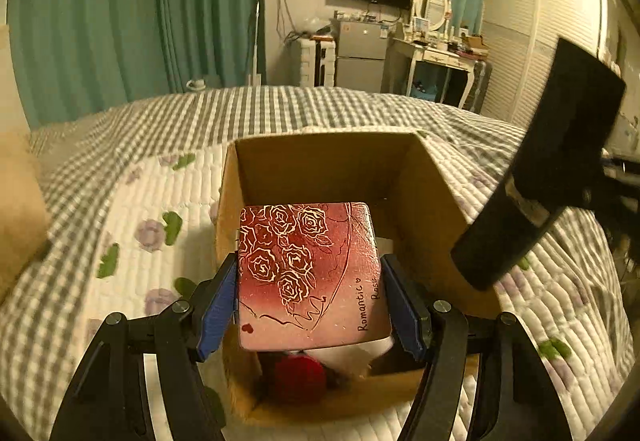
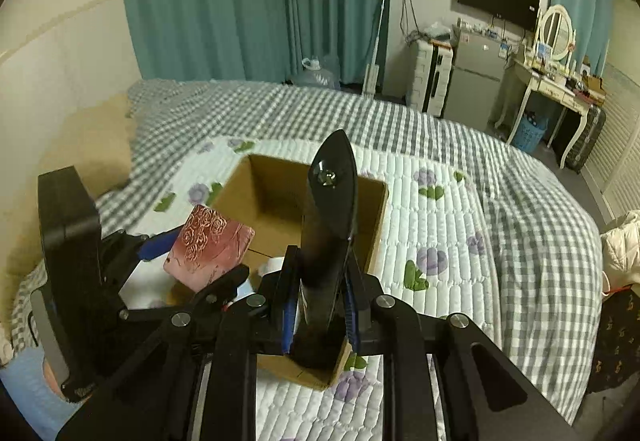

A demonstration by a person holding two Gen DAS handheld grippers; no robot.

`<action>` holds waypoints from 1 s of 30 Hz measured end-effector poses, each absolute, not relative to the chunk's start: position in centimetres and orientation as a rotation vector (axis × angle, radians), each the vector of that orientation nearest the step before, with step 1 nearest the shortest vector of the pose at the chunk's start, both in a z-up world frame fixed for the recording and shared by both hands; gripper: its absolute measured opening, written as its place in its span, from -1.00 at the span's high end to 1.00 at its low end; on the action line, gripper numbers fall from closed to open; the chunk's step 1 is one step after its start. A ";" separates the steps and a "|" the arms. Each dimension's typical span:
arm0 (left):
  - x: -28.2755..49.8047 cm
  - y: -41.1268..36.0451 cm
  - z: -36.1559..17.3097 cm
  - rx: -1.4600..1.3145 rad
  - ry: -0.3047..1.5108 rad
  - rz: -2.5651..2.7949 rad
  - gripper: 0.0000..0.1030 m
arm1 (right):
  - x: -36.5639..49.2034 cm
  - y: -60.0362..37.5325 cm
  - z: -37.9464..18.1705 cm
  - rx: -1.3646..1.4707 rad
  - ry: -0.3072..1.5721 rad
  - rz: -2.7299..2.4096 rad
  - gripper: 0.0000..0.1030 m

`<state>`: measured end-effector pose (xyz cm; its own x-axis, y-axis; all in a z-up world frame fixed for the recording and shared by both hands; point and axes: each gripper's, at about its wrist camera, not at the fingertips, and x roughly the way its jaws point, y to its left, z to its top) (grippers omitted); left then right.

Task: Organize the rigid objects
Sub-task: 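Lower the card and remote into the box and open both tools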

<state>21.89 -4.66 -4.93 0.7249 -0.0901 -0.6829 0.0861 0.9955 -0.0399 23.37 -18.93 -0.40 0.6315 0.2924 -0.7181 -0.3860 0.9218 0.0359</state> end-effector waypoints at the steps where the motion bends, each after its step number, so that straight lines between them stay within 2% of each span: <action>1: 22.2 -4.5 -5.4 -0.008 0.756 -0.098 -0.36 | 23.7 -19.0 -1.0 -0.126 0.807 0.389 0.64; 7: 23.6 -4.8 -6.5 0.010 0.778 -0.087 -0.41 | 25.8 -19.0 -3.4 -0.128 0.843 0.392 0.63; 10: 23.6 -4.5 -5.9 0.000 0.739 -0.076 -0.61 | 26.5 -18.9 -4.0 -0.137 0.852 0.390 0.63; 21: 23.4 -2.7 -4.4 -0.038 0.706 -0.045 -0.61 | 29.1 -17.6 -5.9 -0.156 0.886 0.356 0.63; 22: 23.3 -2.6 -4.3 -0.038 0.708 -0.043 -0.61 | 29.3 -17.5 -5.8 -0.153 0.874 0.358 0.60; 23: 23.1 -2.4 -4.2 -0.038 0.710 -0.042 -0.61 | 29.3 -17.5 -5.5 -0.148 0.855 0.357 0.39; 25: 22.6 -2.2 -4.0 -0.035 0.710 -0.039 -0.61 | 28.9 -17.4 -4.5 -0.136 0.820 0.357 0.08; 30: 20.3 -1.7 -2.5 -0.027 0.688 -0.024 -0.62 | 26.9 -17.7 -0.9 -0.074 0.739 0.386 0.06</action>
